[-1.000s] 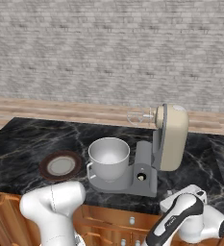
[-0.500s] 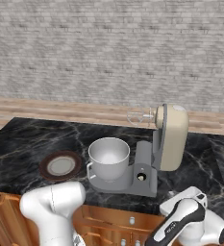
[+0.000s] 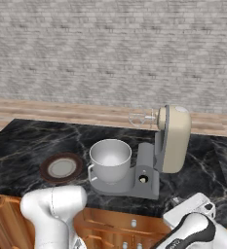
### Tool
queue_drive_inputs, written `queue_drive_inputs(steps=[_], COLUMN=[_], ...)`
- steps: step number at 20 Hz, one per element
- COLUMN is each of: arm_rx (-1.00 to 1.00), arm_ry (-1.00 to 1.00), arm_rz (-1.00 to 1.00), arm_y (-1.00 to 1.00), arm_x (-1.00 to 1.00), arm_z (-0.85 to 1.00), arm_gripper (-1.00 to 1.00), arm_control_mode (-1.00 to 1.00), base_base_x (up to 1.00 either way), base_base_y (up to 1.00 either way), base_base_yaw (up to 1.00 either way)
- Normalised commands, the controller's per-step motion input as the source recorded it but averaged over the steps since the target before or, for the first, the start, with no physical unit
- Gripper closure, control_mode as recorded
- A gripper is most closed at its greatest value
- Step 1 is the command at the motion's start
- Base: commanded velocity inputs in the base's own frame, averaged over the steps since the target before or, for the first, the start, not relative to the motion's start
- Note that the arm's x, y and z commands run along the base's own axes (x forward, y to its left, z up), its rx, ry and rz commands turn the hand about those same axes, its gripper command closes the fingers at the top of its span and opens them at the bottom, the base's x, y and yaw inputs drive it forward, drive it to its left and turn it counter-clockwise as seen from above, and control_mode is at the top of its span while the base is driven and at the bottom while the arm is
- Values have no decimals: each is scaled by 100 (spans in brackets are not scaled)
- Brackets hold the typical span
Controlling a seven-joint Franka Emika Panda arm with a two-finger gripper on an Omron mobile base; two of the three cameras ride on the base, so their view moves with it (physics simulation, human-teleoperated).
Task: Add butter and sugar cubes to the stand mixer bowl and then turn on the stand mixer to begin making frosting.
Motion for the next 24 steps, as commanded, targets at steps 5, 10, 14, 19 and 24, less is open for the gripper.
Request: queue_drive_inputs(steps=[5, 10, 14, 19, 24], arm_rx=[-1, -3, -6, -9, -11], arm_ry=[-5, -1, 0, 0, 0], arm_rz=[-2, 0, 0, 0, 0], arm_y=[22, 58, 81, 85, 84], arm_x=[-63, -50, -28, -26, -18], arm_z=[51, 59, 67, 71, 75], arm_gripper=[100, 100, 100, 100, 100], arm_control_mode=[-100, -100, -100, -100, -100], base_base_x=[0, 0, 0, 0, 0], base_base_y=[0, 0, 0, 0, 0], base_base_yaw=[0, 0, 0, 0, 0])
